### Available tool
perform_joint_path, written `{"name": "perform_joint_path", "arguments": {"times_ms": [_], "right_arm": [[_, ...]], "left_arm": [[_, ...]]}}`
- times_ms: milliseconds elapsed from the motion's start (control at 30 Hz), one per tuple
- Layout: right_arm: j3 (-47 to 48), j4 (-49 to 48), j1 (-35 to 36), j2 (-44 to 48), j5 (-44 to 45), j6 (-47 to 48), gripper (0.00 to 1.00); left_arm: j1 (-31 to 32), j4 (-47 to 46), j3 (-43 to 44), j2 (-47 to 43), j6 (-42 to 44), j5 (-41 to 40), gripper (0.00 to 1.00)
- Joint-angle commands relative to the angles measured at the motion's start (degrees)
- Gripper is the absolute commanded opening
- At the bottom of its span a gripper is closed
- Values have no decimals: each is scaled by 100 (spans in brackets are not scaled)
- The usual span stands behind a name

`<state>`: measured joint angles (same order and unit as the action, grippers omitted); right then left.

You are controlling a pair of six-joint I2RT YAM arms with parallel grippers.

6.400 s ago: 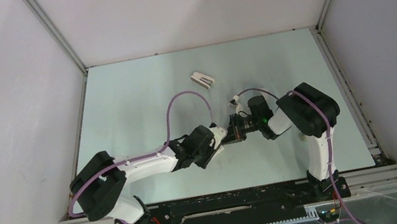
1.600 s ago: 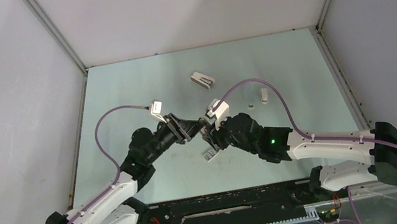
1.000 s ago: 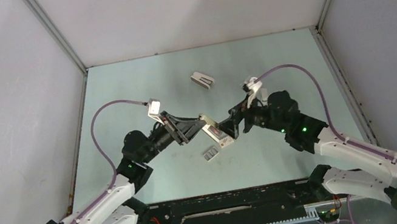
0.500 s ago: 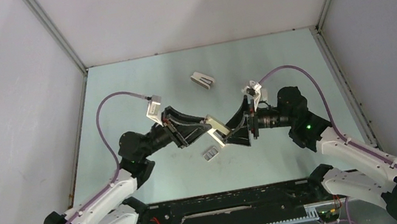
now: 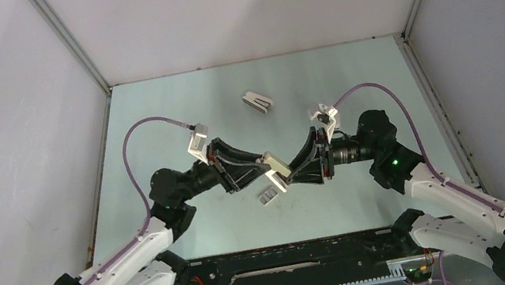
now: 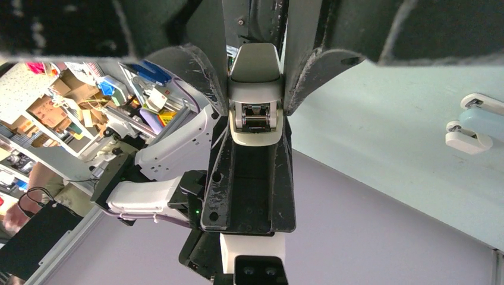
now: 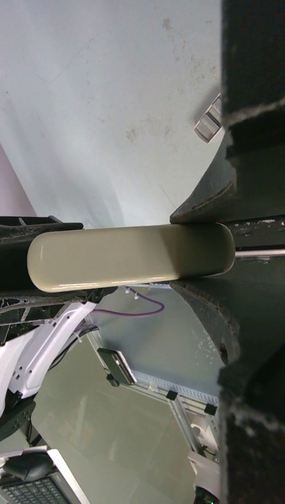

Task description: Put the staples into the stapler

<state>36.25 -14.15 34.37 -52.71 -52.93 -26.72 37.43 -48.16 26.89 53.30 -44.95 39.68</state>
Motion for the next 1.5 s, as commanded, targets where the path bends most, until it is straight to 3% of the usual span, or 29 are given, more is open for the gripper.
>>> {"name": "perform_joint_path", "arguments": {"times_ms": [0,67,133,200,267,333,500,733,900,1067,1467], "right_arm": [[14,-319,2,112,-209,-93,32],[14,-333,29,105,-176,-96,20],[15,-312,73,122,0,-67,4],[21,-210,123,158,293,-13,0],[20,-98,192,211,689,25,0],[19,-4,293,288,1077,52,0],[22,74,717,351,2280,89,0],[92,294,1573,237,4500,109,0],[102,351,2091,176,5885,80,0],[102,328,2320,89,6338,136,0],[257,455,2635,-186,6778,340,0]], "left_arm": [[79,8,323,-141,264,74,1],[101,115,346,-140,325,50,7],[102,364,364,-177,420,-82,25],[107,676,373,-275,523,-243,41],[129,1193,398,-442,720,-554,59],[204,1960,434,-661,1016,-986,68],[506,2895,304,-1106,1311,-2179,78],[1195,3678,243,-1198,1394,-3832,74],[1334,3745,242,-999,1326,-4361,64],[1413,3709,304,-702,1280,-4394,54],[1512,3593,580,-132,1129,-4589,43]]}}
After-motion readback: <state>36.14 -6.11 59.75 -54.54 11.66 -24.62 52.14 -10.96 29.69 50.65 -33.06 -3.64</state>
